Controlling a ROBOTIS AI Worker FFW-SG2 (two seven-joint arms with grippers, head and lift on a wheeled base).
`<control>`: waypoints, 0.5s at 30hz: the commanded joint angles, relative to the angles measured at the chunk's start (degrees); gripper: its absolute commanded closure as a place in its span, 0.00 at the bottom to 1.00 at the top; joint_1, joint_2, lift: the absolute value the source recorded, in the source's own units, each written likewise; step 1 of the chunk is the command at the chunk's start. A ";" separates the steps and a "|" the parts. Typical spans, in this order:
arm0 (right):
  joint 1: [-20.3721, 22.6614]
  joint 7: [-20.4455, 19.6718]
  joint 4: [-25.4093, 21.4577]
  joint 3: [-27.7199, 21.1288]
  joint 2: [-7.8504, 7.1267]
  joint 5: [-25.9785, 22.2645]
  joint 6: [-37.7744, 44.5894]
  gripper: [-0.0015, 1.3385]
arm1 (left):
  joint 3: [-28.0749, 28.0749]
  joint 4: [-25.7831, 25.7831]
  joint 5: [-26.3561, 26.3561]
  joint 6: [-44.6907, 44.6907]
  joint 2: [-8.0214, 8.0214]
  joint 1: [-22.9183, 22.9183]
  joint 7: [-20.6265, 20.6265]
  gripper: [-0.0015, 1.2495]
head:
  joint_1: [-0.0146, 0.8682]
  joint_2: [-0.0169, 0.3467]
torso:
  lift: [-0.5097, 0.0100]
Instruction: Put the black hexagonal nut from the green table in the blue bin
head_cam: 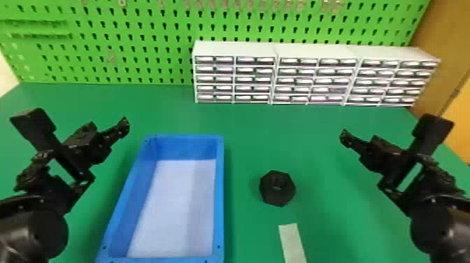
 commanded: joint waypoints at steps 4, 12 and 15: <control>0.00 0.00 0.00 -0.02 0.00 0.00 0.18 0.20 | 0.00 0.01 0.07 -0.01 0.01 0.00 0.00 0.19 | 0.80 0.07 | 0.79; -0.44 0.00 -0.26 -0.28 -0.62 0.00 1.94 0.20 | 0.09 0.01 0.16 -0.01 0.01 0.00 0.00 0.19 | 0.80 0.07 | 0.79; -0.79 0.00 -0.70 -0.63 -1.23 0.00 3.69 0.20 | 0.09 0.01 0.16 -0.01 0.01 0.00 0.00 0.19 | 0.80 0.07 | 0.79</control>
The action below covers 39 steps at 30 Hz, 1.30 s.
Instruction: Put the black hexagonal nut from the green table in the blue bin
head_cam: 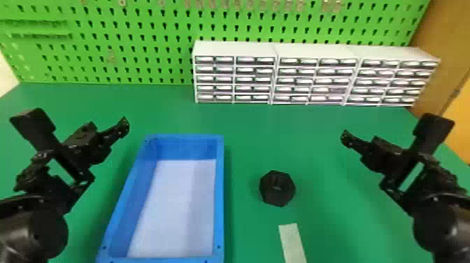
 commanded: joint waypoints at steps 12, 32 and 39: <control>-2.98 0.00 -3.32 -1.85 -2.31 3.60 15.27 0.20 | 0.01 0.01 0.02 -0.02 0.01 0.09 0.00 0.19 | 0.80 0.07 | 0.79; -12.39 0.00 -3.58 7.65 -8.02 11.60 36.36 0.20 | -0.26 0.01 0.02 0.07 0.01 0.00 0.00 0.19 | 0.80 0.07 | 0.79; -15.55 0.00 -3.32 12.48 -8.55 14.50 40.49 0.20 | -0.43 0.01 0.02 0.07 -0.08 0.00 0.00 0.19 | 0.80 0.07 | 0.79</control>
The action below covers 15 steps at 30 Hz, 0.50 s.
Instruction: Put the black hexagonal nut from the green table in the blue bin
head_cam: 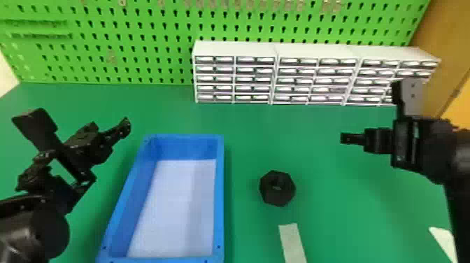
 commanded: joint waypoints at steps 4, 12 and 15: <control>-3.60 0.00 0.26 6.19 -0.12 3.86 5.11 0.20 | -0.12 0.00 0.01 0.01 -0.08 0.00 0.00 0.19 | 0.80 0.07 | 0.79; -5.89 0.00 0.96 12.08 0.32 6.06 7.65 0.20 | -0.21 0.00 0.01 0.01 0.01 0.00 0.00 0.19 | 0.80 0.07 | 0.79; -6.50 0.00 1.40 14.01 0.59 6.06 8.27 0.20 | -0.21 0.00 -0.08 0.01 0.01 0.00 0.00 0.19 | 0.80 0.07 | 0.79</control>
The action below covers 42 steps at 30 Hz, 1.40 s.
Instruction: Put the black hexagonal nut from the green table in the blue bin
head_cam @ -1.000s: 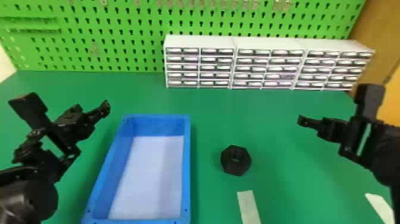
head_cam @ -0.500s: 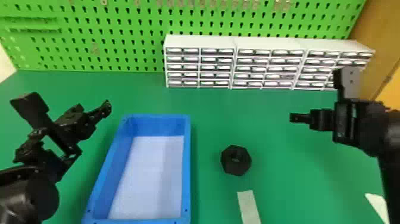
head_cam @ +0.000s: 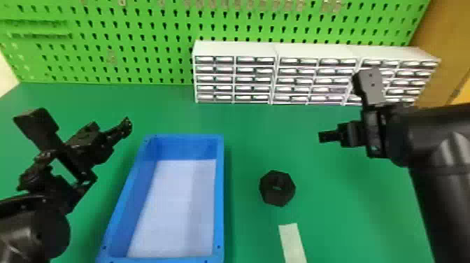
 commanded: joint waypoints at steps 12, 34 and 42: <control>-2.14 0.00 2.00 8.75 1.54 0.54 2.21 0.20 | -0.11 0.00 -0.23 0.01 -0.07 -0.06 0.00 0.19 | 0.80 0.07 | 0.79; -0.55 0.00 2.62 7.44 3.74 -1.40 5.90 0.21 | -0.02 0.00 -0.23 0.01 0.02 0.11 0.00 0.19 | 0.80 0.07 | 0.79; 0.85 0.00 2.36 3.57 4.27 -2.19 6.52 0.21 | -0.02 0.00 -0.23 0.01 0.02 0.11 0.00 0.19 | 0.80 0.07 | 0.79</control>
